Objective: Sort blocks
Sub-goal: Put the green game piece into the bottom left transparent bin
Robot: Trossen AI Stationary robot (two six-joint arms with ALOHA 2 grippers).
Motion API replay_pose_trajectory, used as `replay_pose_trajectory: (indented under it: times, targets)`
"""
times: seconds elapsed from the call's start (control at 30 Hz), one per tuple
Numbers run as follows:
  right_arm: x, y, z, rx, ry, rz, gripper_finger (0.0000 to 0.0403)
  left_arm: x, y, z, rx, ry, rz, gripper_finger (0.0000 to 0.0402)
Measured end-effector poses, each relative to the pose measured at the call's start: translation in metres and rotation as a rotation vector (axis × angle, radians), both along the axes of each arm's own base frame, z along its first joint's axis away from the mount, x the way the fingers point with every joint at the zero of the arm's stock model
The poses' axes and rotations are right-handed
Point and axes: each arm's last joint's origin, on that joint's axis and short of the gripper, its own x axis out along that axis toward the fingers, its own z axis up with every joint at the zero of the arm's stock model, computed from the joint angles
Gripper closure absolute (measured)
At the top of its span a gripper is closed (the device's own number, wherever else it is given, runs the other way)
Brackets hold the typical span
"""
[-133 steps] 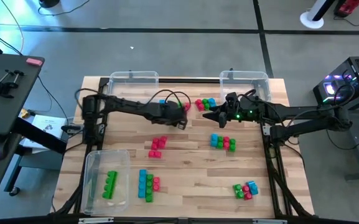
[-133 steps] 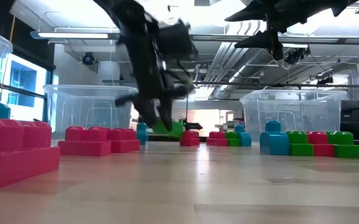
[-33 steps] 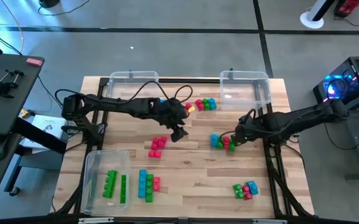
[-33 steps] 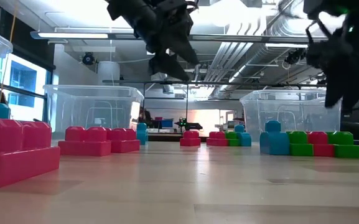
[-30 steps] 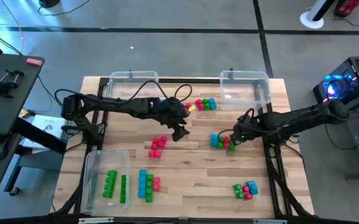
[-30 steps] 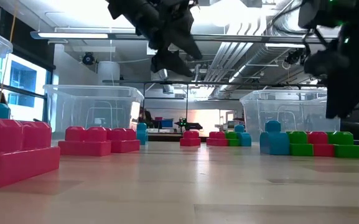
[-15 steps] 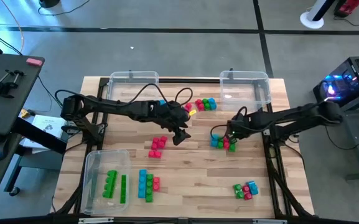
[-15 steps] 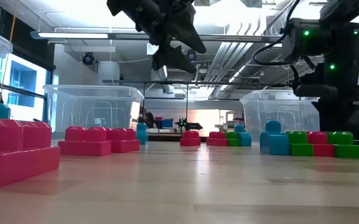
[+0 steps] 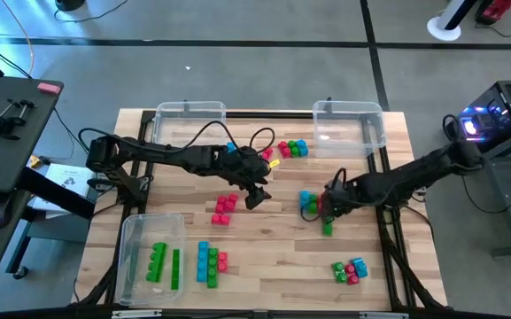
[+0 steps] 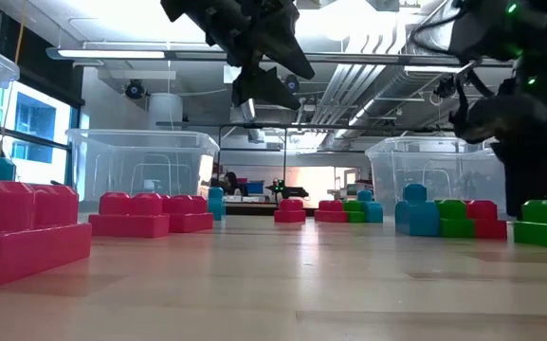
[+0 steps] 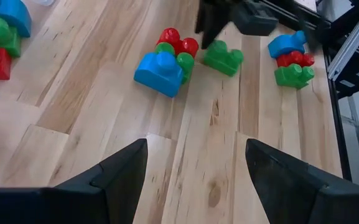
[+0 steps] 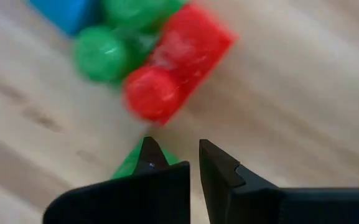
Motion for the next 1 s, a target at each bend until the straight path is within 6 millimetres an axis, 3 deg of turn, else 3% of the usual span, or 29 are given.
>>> replay_pose_trajectory:
  times: [0.13,0.27,0.4,0.5,0.67,1.0]
  targets:
    - [0.001,0.014,0.007,0.024,-0.020,0.017,0.0403,0.000,0.000,0.000,0.006,-0.001,-0.003,0.0145]
    - [0.008,0.025,0.032,0.035,-0.038,0.033,0.0403,0.000,0.000,0.000,0.017,-0.002,-0.012,0.0145]
    - [0.014,0.040,0.059,0.094,-0.097,-0.041,0.0403,0.000,0.000,0.000,0.017,0.003,-0.013,0.0145]
    - [0.017,0.053,0.066,0.169,-0.152,-0.113,0.0402,0.000,0.000,0.000,0.018,0.003,-0.013,0.0145]
    - [0.012,0.068,0.055,0.187,-0.070,-0.241,0.0371,0.000,0.000,0.000,0.045,0.001,-0.039,0.0145]
    - [0.022,0.082,0.013,0.096,0.131,-0.385,0.0227,-0.001,0.001,-0.001,0.076,-0.002,-0.066,0.0145]
